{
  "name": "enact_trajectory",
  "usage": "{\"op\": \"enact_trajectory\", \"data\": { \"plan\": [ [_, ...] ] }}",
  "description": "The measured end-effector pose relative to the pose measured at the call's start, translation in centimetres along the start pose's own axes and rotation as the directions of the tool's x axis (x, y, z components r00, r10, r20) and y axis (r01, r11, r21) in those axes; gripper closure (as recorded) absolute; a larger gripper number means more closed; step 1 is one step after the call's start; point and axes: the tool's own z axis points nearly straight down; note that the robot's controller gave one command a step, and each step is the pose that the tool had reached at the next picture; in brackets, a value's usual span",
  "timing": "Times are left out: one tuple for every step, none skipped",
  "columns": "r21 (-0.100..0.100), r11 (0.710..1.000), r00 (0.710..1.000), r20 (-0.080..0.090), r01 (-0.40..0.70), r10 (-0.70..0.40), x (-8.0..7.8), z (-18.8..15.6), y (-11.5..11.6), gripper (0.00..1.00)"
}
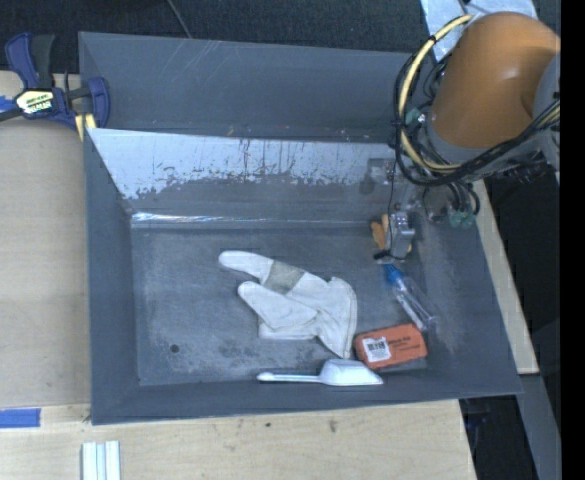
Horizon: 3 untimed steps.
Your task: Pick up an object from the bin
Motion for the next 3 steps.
{"op": "enact_trajectory", "data": {
  "plan": [
    [-0.002, 0.999, 0.999, -0.01, 0.039, -0.039, 0.5, -0.8, -0.8, 0.0],
    [0.001, 1.0, 1.0, 0.01, 0.024, -0.024, -0.7, -1.2, 0.9, 0.0],
    [-0.001, 1.0, 1.0, 0.004, -0.011, 0.011, -0.3, 5.7, 2.4, 0.0]
  ]
}}
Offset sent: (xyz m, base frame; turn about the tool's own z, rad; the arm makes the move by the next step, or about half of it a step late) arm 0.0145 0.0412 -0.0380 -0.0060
